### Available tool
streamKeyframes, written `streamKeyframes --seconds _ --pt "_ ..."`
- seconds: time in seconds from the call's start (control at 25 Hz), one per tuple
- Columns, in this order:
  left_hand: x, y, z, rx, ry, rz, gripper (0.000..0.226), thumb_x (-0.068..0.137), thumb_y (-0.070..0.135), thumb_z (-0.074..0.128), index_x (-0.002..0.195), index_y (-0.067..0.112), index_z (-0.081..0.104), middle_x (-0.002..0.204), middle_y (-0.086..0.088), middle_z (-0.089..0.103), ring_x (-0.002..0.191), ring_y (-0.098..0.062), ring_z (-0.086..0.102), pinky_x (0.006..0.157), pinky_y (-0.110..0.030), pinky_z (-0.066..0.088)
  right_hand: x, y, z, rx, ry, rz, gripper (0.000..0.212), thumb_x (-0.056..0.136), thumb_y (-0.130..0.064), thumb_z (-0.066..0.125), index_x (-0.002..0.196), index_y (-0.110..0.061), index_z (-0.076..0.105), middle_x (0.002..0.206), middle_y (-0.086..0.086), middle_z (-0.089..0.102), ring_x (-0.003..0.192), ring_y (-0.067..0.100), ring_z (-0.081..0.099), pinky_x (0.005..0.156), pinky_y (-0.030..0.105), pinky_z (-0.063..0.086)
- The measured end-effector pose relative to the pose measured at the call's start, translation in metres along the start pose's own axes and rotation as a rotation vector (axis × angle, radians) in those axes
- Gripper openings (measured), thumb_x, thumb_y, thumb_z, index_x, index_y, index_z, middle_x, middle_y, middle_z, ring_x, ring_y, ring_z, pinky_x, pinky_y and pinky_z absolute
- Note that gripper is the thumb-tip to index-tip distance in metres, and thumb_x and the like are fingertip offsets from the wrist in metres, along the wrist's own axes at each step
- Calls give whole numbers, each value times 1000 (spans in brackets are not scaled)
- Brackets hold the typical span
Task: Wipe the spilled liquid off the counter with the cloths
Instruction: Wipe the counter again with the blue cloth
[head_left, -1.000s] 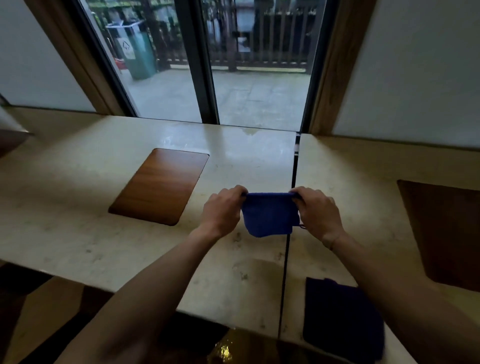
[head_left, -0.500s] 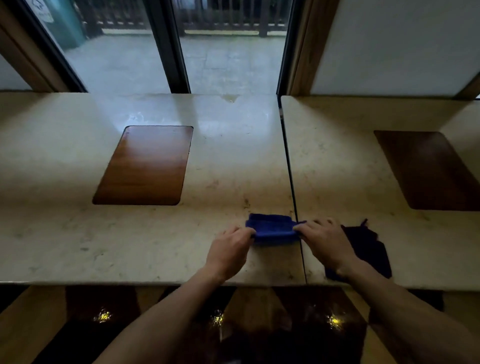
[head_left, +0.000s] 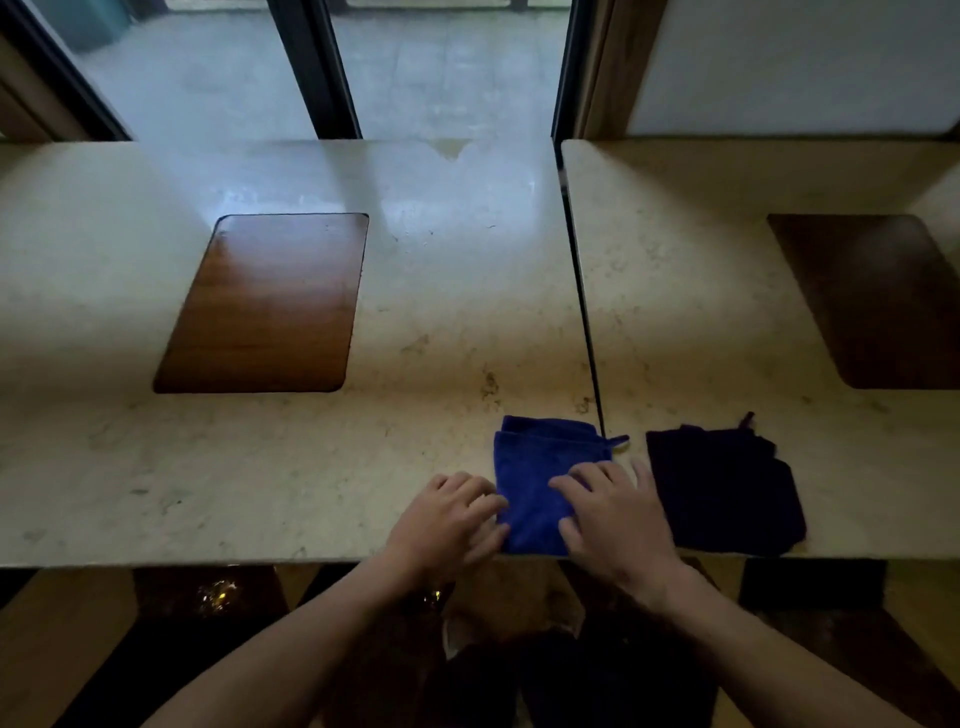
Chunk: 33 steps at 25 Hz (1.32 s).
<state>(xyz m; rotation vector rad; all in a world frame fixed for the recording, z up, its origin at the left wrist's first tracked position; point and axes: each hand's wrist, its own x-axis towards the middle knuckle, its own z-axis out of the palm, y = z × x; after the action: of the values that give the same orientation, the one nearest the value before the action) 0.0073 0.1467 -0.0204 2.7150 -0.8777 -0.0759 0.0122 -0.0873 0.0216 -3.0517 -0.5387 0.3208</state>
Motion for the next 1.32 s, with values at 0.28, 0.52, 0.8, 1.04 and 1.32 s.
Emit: streamKeyframes --seconds 0.28,0.52,0.8,1.04,1.32 --pt "42 -144 -21 -39 180 -707 45 94 48 44 127 21 56 134 -11 50 124 -31 44 95 -48 42 35 -43 72 88 7 199 67 91 -58 37 153 -37 22 164 9 14 148 43 2 109 75 8" --pt "88 -261 -29 58 185 -901 51 92 51 33 135 24 38 151 -14 29 140 -40 20 111 -59 19 47 -48 80 68 76 260 70 89 -60 36 154 -39 18 165 6 7 148 42 -2 107 76 8" --pt "95 -313 -37 98 134 -873 61 90 63 21 146 38 22 160 -9 17 146 -40 11 108 -73 5 136 -45 77 113 148 384 71 89 -61 30 154 -39 13 165 5 4 148 43 -1 106 77 7" --pt "96 -316 -32 144 141 -884 65 90 64 23 147 35 25 159 -10 21 146 -39 15 108 -72 9 249 -13 55 124 182 398 67 92 -60 23 154 -42 10 165 4 5 148 42 -2 107 75 6" --pt "99 -313 -34 187 49 -902 70 89 64 22 149 29 30 158 -12 25 145 -39 20 107 -74 17 421 45 9 108 100 478 64 92 -62 15 151 -48 -3 165 -3 -7 148 38 -12 109 72 -4"
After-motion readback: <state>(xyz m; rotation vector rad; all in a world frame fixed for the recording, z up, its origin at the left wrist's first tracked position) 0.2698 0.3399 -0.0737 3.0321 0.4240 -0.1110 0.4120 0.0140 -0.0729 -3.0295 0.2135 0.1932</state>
